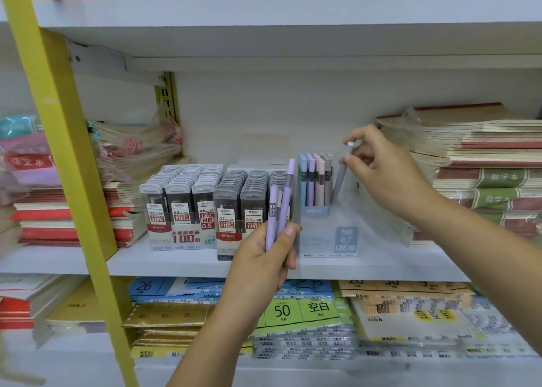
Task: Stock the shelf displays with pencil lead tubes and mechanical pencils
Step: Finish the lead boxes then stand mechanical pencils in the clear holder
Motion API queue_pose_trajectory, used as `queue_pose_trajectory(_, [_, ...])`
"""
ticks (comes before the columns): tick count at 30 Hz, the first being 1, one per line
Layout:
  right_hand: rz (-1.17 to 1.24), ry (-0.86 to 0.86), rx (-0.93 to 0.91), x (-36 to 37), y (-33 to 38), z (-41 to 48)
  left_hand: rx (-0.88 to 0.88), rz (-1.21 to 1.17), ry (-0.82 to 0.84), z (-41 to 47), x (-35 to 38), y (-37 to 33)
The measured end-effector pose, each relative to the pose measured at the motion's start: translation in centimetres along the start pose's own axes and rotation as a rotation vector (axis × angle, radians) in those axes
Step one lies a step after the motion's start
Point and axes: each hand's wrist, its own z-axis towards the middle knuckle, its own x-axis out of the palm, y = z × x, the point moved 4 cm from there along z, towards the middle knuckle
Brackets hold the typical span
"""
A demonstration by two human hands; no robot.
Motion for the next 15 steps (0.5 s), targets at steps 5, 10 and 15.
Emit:
queue_pose_trajectory(5, [-0.033, 0.042, -0.002, 0.9, -0.7, -0.5, -0.001, 0.015, 0.003, 0.0, 0.0, 0.2])
queue_pose_trajectory(10, [-0.043, 0.015, 0.006, 1.0, -1.0, 0.2, -0.001, 0.008, 0.005, 0.1, 0.1, 0.2])
queue_pose_trajectory(15, [-0.189, -0.031, -0.022, 1.5, -1.5, 1.0, -0.005, 0.003, 0.013, 0.0, 0.2, 0.3])
